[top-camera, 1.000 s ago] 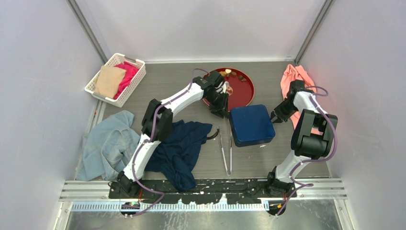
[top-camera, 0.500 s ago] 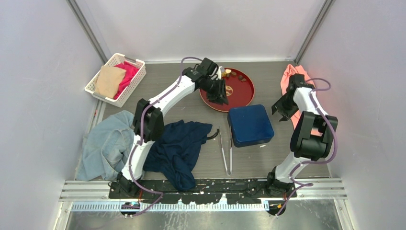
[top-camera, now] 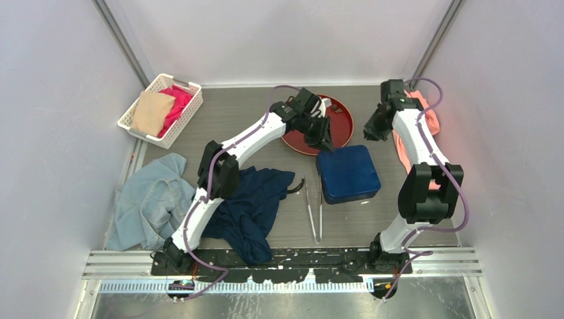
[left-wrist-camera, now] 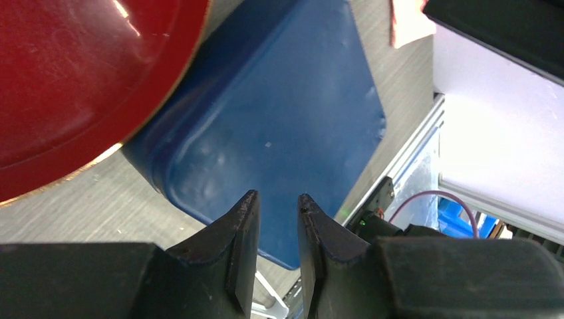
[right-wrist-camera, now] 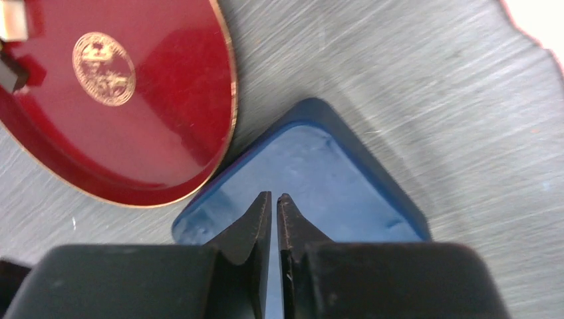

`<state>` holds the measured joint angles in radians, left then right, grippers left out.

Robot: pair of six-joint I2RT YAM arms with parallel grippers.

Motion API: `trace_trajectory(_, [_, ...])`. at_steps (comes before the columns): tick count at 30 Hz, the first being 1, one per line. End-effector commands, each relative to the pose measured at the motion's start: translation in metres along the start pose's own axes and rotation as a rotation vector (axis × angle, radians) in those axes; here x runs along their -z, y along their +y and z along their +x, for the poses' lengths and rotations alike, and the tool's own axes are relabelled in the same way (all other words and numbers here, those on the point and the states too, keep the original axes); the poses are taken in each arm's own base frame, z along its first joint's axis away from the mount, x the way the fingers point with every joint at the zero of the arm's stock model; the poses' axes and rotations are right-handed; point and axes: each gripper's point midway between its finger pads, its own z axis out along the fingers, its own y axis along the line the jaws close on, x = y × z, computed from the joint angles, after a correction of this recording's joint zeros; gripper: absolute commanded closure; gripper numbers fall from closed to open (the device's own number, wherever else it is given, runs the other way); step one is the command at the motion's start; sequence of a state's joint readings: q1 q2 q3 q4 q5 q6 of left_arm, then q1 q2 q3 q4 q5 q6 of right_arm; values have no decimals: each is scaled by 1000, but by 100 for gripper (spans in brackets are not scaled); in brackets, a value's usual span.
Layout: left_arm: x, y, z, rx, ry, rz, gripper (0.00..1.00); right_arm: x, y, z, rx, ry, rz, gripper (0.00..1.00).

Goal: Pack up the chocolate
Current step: Close the box lid on the packing box.

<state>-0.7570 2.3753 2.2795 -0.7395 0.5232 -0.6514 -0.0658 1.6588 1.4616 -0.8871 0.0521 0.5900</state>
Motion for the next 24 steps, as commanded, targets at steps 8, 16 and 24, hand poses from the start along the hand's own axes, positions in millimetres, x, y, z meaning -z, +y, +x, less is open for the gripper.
trace_trajectory(8, [0,11,-21,-34,-69,-47,73,-6,33,-1,29,59,-70,89])
trace_trajectory(16, [-32,84,22,56,76,-179,78,-63,-3,59,47,212,58,97])
trace_trajectory(24, [-5,57,-7,-11,-1,-156,79,-16,26,15,58,97,-27,99])
